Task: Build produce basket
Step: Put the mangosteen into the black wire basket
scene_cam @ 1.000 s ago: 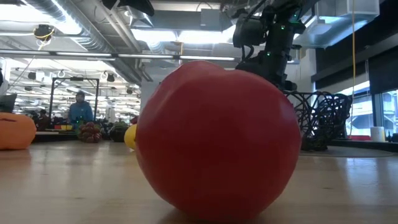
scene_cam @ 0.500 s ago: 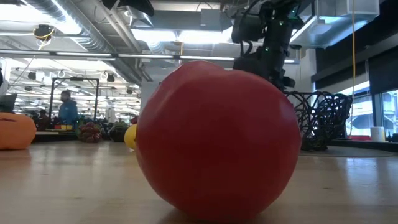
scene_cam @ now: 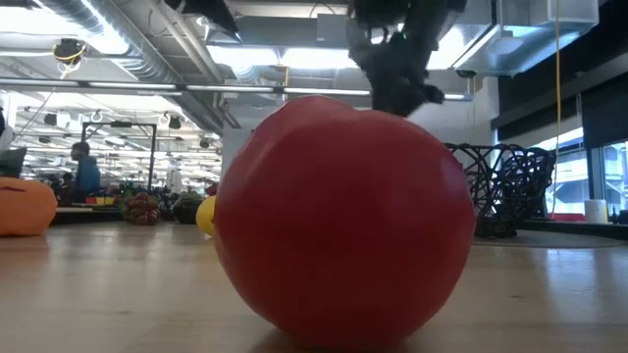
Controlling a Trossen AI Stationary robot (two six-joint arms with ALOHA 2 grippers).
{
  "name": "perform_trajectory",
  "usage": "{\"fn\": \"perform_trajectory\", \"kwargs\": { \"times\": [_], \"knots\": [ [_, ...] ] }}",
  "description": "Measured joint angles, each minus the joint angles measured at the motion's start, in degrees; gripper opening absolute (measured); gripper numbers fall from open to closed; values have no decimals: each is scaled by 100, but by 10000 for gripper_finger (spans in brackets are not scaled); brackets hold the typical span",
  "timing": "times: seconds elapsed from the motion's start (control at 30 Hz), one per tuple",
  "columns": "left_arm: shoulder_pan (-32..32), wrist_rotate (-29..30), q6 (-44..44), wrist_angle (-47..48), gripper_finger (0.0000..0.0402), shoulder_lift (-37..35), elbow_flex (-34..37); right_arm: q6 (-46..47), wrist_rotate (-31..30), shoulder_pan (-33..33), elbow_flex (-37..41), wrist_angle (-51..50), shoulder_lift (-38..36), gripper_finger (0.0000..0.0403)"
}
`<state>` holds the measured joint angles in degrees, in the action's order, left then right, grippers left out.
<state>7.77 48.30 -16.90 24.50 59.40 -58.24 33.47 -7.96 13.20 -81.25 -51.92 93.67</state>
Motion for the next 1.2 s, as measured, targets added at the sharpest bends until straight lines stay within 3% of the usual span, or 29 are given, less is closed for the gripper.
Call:
{"fn": "perform_trajectory", "kwargs": {
  "times": [0.1, 0.3, 0.63, 0.9, 1.2],
  "knots": [
    [-86, -109, 705, 551, 88, 0, 0, -243, 4, -68, -434, -52, 0, 156],
    [-320, -913, 2365, 1564, 88, 0, 0, -802, 9, -331, -1104, 7, -2, 156],
    [-528, -2331, 5157, 3029, 88, 0, 0, -990, 226, -912, -1312, 379, -2, 156],
    [-524, -3673, 5693, 3596, 88, 0, 0, -1449, 862, -1257, -1312, 1146, 0, 156],
    [-541, -3893, 6024, 3693, 88, -2, 0, -1420, 1256, -1374, -1310, 1807, 2, 156]
  ]
}}
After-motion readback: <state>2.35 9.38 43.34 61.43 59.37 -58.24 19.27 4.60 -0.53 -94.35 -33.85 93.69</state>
